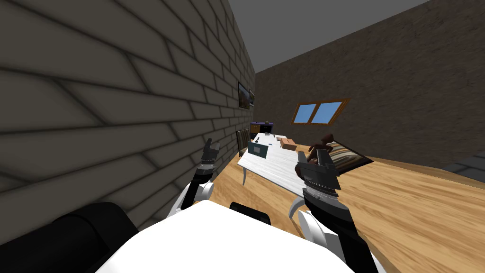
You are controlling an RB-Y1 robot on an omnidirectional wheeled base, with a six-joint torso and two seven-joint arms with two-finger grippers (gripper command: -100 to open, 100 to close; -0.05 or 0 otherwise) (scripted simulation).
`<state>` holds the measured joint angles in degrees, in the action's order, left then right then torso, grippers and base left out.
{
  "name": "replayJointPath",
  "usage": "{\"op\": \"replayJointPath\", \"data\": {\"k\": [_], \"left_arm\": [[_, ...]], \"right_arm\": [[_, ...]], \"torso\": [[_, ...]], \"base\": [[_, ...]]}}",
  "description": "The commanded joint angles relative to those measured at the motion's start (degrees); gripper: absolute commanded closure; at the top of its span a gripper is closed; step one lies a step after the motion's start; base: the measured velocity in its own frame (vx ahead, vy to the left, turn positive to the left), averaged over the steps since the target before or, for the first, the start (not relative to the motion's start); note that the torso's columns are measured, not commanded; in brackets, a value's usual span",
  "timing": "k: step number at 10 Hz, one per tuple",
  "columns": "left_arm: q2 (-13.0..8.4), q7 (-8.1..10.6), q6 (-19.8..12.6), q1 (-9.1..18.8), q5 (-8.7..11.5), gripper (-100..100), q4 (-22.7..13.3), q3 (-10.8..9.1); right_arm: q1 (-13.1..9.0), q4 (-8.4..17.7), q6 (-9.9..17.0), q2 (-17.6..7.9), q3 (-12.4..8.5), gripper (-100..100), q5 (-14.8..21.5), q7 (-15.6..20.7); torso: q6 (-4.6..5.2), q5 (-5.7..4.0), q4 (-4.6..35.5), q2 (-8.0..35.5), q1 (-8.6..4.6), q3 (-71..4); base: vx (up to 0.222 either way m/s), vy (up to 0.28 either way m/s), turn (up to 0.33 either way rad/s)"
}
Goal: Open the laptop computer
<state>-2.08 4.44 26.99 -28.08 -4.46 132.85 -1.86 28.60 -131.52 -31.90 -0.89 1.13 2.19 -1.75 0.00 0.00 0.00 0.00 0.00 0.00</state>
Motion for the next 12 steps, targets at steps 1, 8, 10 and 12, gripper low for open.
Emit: {"op": "replayJointPath", "data": {"k": [1,8,10,12], "left_arm": [[0.0,0.00,0.0,0.0,0.0,0,0.0,0.00],[0.0,0.00,0.0,0.0,0.0,0,0.0,0.00],[0.0,0.00,0.0,0.0,0.0,0,0.0,0.00],[0.0,0.00,0.0,0.0,0.0,0,0.0,0.01]], "right_arm": [[0.0,0.0,0.0,0.0,0.0,0,0.0,0.0],[0.0,0.0,0.0,0.0,0.0,0,0.0,0.0],[-0.8,1.0,0.5,-2.5,-0.2,-100,0.7,1.5],[-2.0,2.2,1.3,-4.3,-0.5,-100,1.8,3.8]], "torso": [[0.00,0.00,2.3,2.3,0.00,-4.7],[0.00,0.00,31.1,31.2,0.00,-62.3],[0.00,0.00,39.6,39.6,0.00,-79.2],[0.00,0.04,42.0,42.0,0.15,-84.3]], "base": [[0.000,0.000,0.000],[0.000,0.000,0.000],[0.013,0.014,-0.009],[0.035,0.066,-0.022]]}}
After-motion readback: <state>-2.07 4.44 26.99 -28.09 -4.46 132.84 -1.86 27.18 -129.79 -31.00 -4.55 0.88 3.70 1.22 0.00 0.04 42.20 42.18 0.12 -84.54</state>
